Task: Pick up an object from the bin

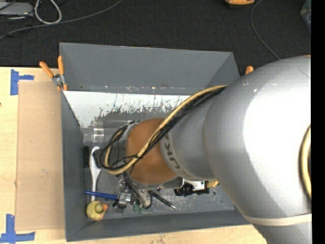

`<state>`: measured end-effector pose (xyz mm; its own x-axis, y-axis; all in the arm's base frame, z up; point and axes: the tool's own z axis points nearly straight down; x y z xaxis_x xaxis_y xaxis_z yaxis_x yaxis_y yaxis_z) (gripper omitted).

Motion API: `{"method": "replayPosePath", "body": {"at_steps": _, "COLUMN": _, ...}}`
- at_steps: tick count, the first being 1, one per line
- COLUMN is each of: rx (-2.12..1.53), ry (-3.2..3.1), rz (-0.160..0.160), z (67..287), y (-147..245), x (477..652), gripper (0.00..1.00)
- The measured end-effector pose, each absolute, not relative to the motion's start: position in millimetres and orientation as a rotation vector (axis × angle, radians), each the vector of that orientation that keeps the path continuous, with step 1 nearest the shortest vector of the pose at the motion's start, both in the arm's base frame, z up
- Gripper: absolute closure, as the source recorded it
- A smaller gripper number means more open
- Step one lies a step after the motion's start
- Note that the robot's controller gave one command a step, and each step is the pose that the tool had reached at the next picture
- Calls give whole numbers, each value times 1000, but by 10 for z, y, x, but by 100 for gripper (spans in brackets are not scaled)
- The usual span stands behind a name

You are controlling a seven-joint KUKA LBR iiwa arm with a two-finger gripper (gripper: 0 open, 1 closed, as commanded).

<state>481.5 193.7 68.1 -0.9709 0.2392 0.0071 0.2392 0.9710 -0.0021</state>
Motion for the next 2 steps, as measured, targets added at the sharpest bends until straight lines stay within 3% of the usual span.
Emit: {"method": "replayPosePath", "body": {"at_steps": 2, "rx": -376, "ry": -3112, "rz": 2, "z": 1273, "y": 1934, "x": 4817, "gripper": 100}}
